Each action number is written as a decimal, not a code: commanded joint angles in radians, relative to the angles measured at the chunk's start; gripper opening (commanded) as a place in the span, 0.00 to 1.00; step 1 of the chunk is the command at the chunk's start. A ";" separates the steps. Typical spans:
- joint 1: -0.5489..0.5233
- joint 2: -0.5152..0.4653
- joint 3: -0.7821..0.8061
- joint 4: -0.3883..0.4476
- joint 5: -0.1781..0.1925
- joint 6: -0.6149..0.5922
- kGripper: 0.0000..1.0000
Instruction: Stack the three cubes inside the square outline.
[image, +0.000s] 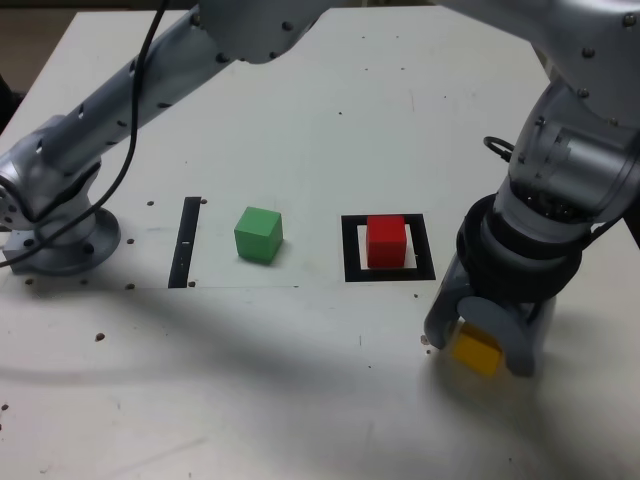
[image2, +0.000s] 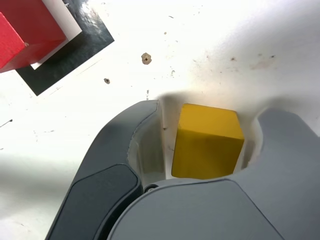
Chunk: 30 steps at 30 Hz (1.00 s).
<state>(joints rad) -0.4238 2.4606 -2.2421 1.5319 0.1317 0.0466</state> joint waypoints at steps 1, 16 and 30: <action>-0.001 0.004 0.001 0.005 -0.002 -0.002 0.33; -0.001 -0.017 0.004 0.024 0.009 -0.011 0.33; 0.047 -0.235 0.137 0.061 0.049 -0.112 0.33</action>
<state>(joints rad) -0.3880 2.2578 -2.1232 1.5861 0.1788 -0.0552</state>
